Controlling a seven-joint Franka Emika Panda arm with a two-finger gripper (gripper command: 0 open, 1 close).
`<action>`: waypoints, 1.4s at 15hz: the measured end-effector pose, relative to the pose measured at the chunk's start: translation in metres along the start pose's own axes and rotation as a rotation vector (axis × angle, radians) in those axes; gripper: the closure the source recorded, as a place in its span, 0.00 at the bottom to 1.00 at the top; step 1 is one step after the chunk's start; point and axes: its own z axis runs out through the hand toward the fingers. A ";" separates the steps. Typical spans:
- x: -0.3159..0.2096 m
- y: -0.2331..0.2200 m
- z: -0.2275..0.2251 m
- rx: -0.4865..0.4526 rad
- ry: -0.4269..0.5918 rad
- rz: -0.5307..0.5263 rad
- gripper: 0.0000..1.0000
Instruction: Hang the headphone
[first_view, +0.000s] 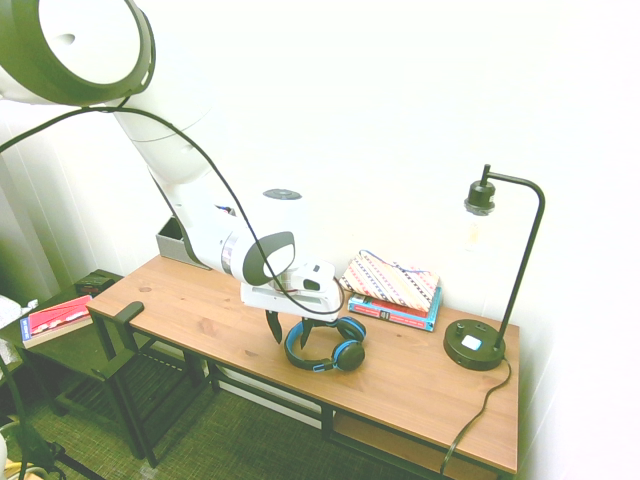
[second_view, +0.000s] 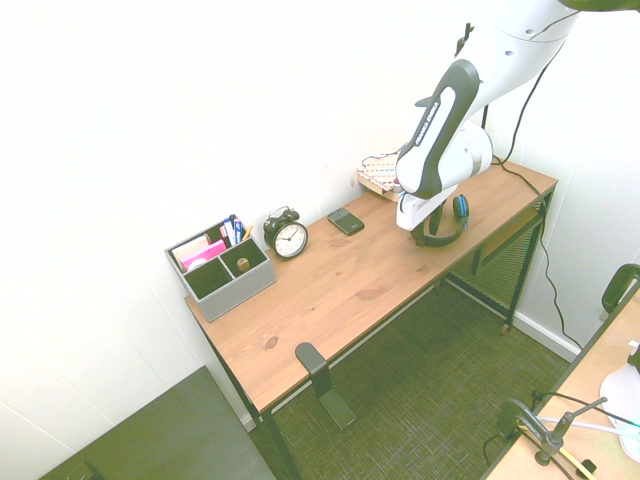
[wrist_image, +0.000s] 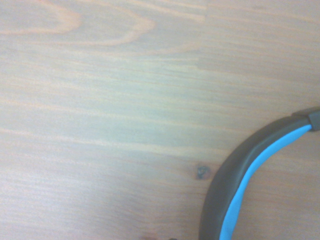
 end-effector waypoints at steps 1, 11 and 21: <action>-0.001 0.001 0.002 -0.002 -0.003 0.001 1.00; -0.014 0.005 -0.029 0.052 -0.013 0.087 1.00; -0.208 -0.090 -0.230 -0.002 -0.130 0.122 1.00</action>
